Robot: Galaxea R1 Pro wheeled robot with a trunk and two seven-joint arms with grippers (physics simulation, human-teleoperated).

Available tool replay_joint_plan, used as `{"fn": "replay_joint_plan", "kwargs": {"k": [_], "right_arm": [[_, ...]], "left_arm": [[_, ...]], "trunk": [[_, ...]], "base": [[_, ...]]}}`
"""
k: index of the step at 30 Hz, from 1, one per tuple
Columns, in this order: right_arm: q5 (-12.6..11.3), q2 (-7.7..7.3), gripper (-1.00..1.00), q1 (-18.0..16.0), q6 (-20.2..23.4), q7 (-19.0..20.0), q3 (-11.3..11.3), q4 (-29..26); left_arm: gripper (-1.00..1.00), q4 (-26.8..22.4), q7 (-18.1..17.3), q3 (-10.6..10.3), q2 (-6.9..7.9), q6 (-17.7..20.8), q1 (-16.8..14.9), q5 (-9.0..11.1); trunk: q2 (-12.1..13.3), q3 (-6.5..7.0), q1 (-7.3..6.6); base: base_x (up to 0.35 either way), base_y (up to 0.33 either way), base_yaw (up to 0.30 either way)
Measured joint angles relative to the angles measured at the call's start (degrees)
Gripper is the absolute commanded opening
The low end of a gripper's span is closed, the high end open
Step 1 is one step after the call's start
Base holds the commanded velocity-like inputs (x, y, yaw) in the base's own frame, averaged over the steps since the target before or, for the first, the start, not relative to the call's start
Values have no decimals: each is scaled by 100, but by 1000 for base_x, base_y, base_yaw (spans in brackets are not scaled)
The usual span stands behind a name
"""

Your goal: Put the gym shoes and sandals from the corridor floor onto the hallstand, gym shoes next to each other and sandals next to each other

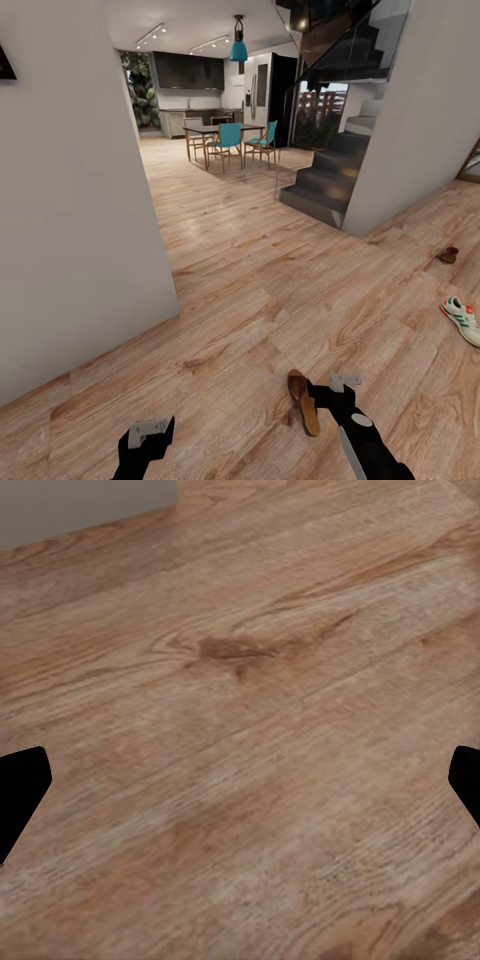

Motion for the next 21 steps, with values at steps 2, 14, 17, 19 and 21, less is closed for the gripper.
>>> {"fn": "replay_joint_plan", "kwargs": {"k": [2,14,17,19,21], "right_arm": [[-2,0,100,-1,1,2,-1,0],[-3,-8,100,-2,27,12,-7,0],[-3,-8,100,-2,27,12,-4,0],[-3,-8,100,-2,27,13,-3,0],[-3,-9,100,-2,28,13,-4,0]], "left_arm": [[100,-9,0,0,0,0,-5,-3],[100,-374,-15,-12,-6,167,-419,-46],[100,-334,-17,-15,-5,169,-427,-51],[100,-328,-15,-13,-2,172,-429,-54],[100,-322,-12,-11,2,174,-430,-58]], "trunk": [[-80,-54,44],[-562,-383,308],[-682,-465,373],[-762,-519,417],[-842,-574,461]], "base": [[0,0,7],[0,0,1],[0,0,0],[0,0,0],[0,0,0]]}}
